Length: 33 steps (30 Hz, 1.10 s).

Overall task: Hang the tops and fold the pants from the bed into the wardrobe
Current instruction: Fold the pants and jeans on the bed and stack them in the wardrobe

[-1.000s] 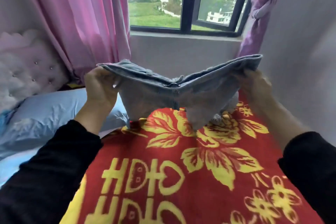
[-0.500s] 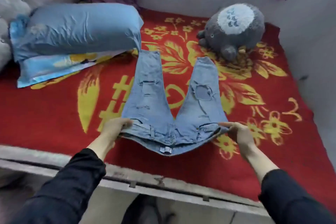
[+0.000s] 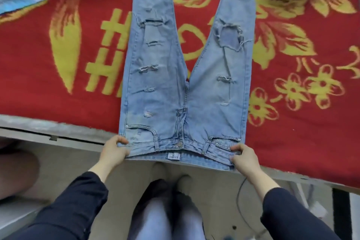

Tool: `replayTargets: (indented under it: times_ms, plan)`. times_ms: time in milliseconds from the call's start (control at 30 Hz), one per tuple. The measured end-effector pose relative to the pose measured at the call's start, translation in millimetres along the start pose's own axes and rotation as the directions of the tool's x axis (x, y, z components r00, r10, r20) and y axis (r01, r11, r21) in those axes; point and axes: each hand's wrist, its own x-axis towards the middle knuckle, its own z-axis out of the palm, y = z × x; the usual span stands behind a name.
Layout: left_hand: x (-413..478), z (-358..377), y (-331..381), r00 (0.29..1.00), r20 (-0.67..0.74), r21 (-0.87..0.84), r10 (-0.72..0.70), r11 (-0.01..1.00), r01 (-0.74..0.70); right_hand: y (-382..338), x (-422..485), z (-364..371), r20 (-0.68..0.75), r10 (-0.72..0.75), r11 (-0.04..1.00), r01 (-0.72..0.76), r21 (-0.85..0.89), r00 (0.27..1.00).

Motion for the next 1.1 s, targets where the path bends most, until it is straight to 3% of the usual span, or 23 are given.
replayTargets:
  times_ms: [100,167,333,433,567,700,800,900,1000,1100]
  plan:
    - [11,23,-9,0.998,-0.069,0.282,-0.005,0.959,0.024,9,15,18,0.04,-0.006,0.989,0.012,-0.151,0.999]
    - [16,38,0,0.989,-0.104,0.39,0.104,0.919,-0.056,6,30,19,0.038,-0.027,0.984,0.033,-0.178,0.999]
    - [18,97,71,0.881,0.042,0.351,0.47,0.819,-0.454,-28,76,-12,-0.046,-0.117,0.98,0.108,-0.165,0.992]
    - [14,146,115,0.831,0.149,0.256,0.536,0.791,-0.556,-48,114,-34,-0.089,-0.177,0.974,0.162,-0.157,0.98]
    - [2,212,151,0.734,0.415,0.268,0.537,0.699,-0.663,-73,164,-63,-0.177,-0.231,0.97,0.211,-0.123,0.957]
    - [-8,267,168,0.713,0.394,0.277,0.58,0.665,-0.694,-91,208,-88,-0.241,-0.217,0.975,0.197,-0.105,0.946]
    - [-14,302,177,0.779,0.361,0.451,0.513,0.635,-0.627,-97,231,-97,-0.187,-0.169,0.985,0.16,-0.061,0.968]
    - [-18,326,183,0.851,0.28,0.621,0.445,0.592,-0.514,-103,244,-101,-0.121,-0.092,0.985,0.108,0.135,0.988]
    - [-15,344,185,0.851,0.243,0.704,0.466,0.519,-0.486,-110,248,-105,-0.008,-0.05,0.935,0.049,0.35,0.999]
    - [-14,346,188,0.876,0.207,0.711,0.436,0.548,-0.441,-119,249,-106,0.051,-0.091,0.903,0.061,0.426,0.995]
